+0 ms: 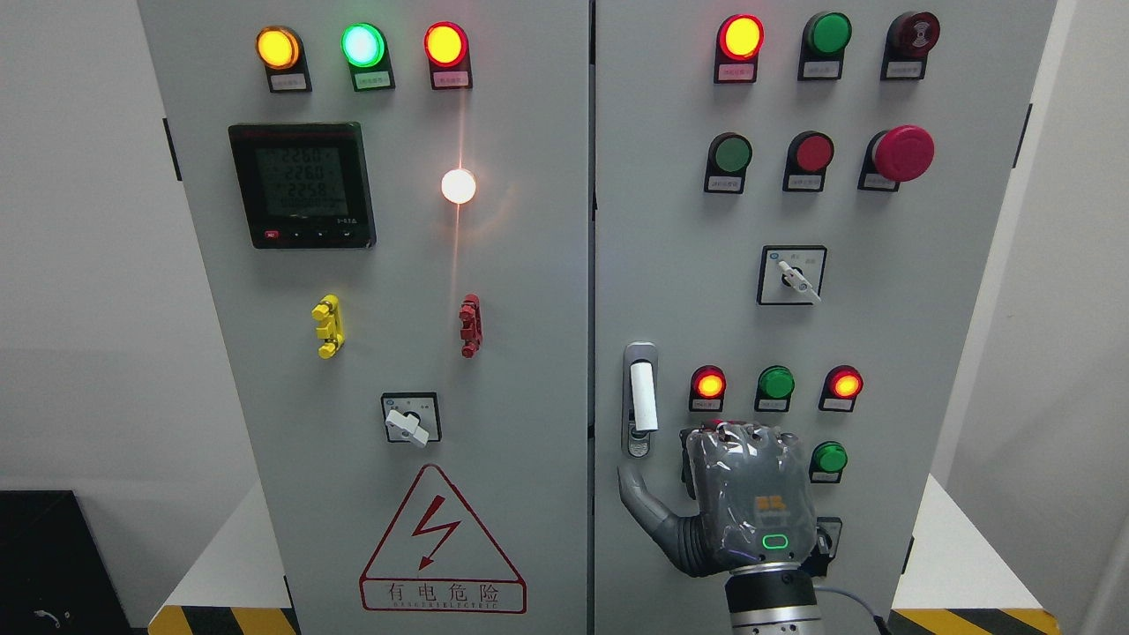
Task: Release door handle
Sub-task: 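Move the right hand up to wrap around the door handle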
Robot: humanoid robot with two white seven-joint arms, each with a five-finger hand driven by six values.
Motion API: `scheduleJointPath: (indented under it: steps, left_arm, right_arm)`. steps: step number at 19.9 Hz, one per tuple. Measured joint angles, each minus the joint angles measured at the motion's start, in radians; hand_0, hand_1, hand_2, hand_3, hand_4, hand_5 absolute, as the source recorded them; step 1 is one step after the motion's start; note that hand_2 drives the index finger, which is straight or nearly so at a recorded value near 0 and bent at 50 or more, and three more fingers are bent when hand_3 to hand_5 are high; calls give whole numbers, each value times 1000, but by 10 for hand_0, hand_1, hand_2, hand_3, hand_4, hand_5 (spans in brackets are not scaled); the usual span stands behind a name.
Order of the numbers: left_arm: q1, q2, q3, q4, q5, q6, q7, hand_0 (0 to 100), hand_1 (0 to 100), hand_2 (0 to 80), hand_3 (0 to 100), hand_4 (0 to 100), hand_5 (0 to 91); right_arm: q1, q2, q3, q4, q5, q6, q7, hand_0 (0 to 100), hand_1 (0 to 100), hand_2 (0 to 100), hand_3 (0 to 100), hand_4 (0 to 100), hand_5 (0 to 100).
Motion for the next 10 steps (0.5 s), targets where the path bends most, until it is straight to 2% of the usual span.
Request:
scheduleJointPath:
  steps: [10]
  left_arm:
    - [0, 0, 0, 0, 0, 0, 0, 120, 556, 0, 0, 0, 0]
  right_arm:
    - [-11, 0, 13, 2, 13, 8, 14, 252, 218, 1000, 1000, 1000, 1000]
